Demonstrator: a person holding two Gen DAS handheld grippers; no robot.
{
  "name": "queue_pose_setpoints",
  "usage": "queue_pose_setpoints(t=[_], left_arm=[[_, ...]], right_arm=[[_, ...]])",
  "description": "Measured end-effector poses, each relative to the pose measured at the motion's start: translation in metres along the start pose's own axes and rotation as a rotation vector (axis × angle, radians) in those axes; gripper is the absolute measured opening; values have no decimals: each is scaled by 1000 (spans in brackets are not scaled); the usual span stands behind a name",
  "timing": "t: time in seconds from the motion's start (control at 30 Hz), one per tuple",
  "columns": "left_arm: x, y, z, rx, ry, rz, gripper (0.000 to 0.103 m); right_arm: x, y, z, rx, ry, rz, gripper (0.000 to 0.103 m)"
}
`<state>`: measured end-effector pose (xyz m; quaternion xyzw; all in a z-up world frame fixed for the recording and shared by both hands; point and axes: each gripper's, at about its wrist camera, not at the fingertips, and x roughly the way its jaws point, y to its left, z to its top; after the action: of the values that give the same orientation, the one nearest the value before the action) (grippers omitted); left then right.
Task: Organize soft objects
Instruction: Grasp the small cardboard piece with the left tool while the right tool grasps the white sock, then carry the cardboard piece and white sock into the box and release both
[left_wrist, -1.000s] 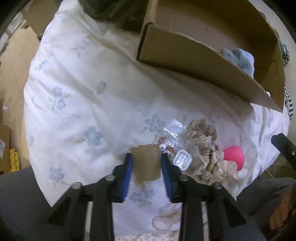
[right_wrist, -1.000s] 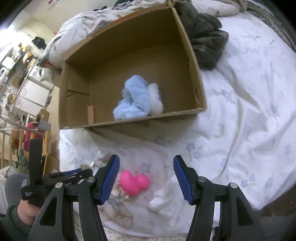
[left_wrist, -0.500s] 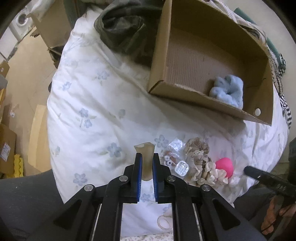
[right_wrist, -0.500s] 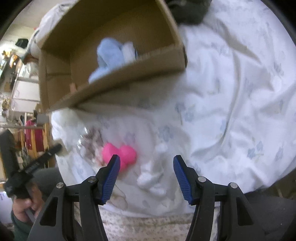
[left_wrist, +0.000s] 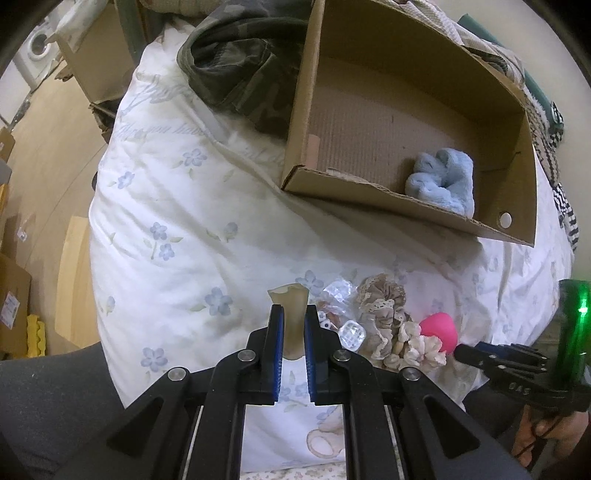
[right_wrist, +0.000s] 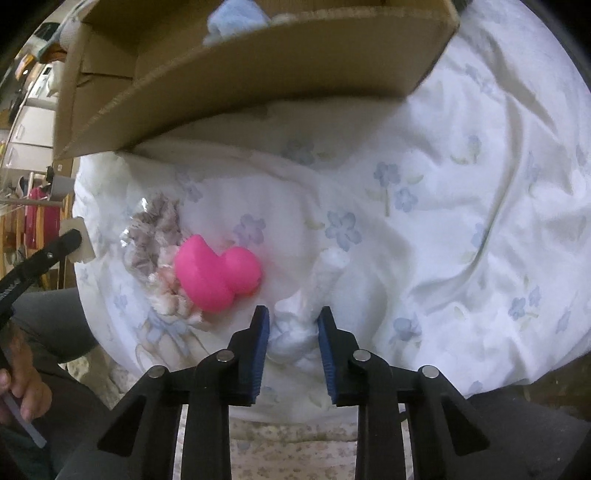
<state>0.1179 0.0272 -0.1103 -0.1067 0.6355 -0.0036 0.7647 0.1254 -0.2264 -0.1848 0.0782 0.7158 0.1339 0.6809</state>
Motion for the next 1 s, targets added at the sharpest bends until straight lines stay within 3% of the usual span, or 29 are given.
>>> queue_pose_setpoints(t=[0.37,0.67,1.0], left_arm=[[-7,-2,-1,9,-36,22,10],[-7,-6,-2,20,-54,43,10],[-53,-10,11,29,-129,18,10]], right_arm=[[-64,14,-2,-14,-276,152,26],[-71,20,-1,-61,-309,161,26],[-101,18,-2,-86,-369,140,26]])
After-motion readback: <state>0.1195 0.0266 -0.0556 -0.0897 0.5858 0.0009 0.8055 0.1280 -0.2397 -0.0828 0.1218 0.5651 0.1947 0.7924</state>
